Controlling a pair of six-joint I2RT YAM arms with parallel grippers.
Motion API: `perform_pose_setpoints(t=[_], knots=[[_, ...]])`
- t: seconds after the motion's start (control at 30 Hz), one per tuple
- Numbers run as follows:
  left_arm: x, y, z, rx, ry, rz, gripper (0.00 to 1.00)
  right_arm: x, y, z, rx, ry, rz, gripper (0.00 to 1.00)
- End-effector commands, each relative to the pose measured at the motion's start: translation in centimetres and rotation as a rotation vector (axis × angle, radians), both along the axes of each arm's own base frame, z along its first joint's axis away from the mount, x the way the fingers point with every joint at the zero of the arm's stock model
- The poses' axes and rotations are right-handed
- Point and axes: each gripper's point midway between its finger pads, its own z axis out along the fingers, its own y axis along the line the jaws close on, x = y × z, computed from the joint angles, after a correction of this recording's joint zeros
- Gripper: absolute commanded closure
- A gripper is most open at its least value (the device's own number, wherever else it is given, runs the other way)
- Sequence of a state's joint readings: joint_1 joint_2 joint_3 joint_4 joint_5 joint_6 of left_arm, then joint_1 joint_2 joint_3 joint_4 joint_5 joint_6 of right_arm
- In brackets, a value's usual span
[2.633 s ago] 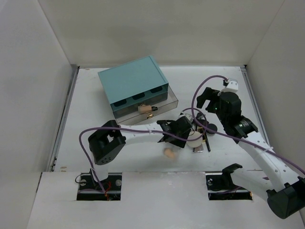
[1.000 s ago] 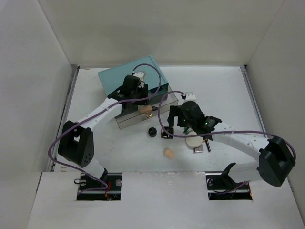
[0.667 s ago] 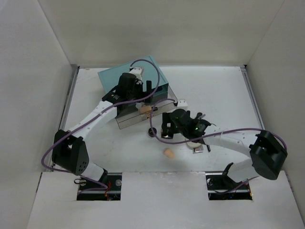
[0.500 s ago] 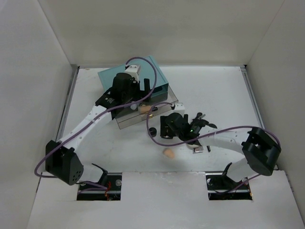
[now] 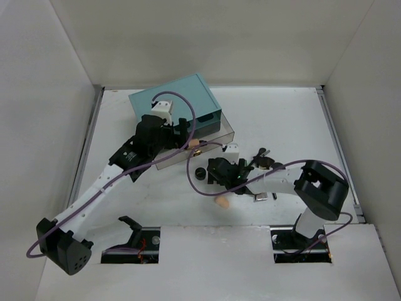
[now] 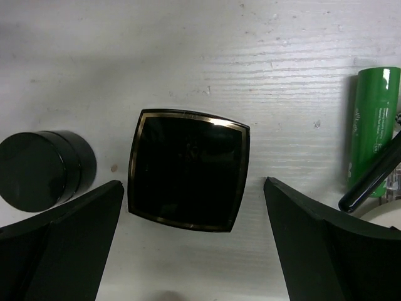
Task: Organize the makeup
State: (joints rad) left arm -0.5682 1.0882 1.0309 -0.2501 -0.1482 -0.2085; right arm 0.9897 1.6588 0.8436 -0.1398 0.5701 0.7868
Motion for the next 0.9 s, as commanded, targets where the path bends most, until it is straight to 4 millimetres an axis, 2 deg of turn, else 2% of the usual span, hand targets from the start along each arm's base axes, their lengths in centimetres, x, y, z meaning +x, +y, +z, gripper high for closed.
perform_pose_setpoints(t=[0.0,0.07,0.2,0.27,0.3,0.37,0.53,0.73,0.87], knots=[[-1.4,1.0,1.4,-0.033,-0.037,0.045,0.00,1.1,0.6,0.2,0.040,-0.054,-0.088,0.00],[-2.2,1.3,1.5,-0.046,-0.038,0.055,0.00,1.1,0.6,-0.7,0.023,-0.048,-0.093,0.03],[-3.6,1.8,1.1,-0.060,-0.028,0.063,0.00,1.4,0.8,-1.4,0.009,-0.046,-0.096,0.19],[-4.2,2.1,0.9,-0.057,-0.017,0.071,0.00,1.4,1.1,-1.5,0.005,-0.047,-0.091,0.28],[-4.5,2.2,0.8,-0.054,-0.013,0.075,0.00,1.3,1.0,-1.4,0.001,-0.046,-0.090,0.36],[-5.0,2.5,0.8,-0.054,-0.008,0.081,0.00,0.9,0.9,-0.6,0.008,-0.059,-0.086,0.46],[-6.1,2.7,0.3,-0.068,0.004,0.069,0.00,-1.2,0.3,3.4,0.050,-0.083,-0.031,0.60],[-6.5,1.9,-0.7,-0.070,0.032,0.042,0.00,-4.6,0.0,9.5,0.106,-0.108,0.159,0.63],[-7.3,0.5,-0.7,-0.082,0.039,-0.021,0.00,-4.8,-0.2,14.5,0.159,-0.184,0.235,0.63]])
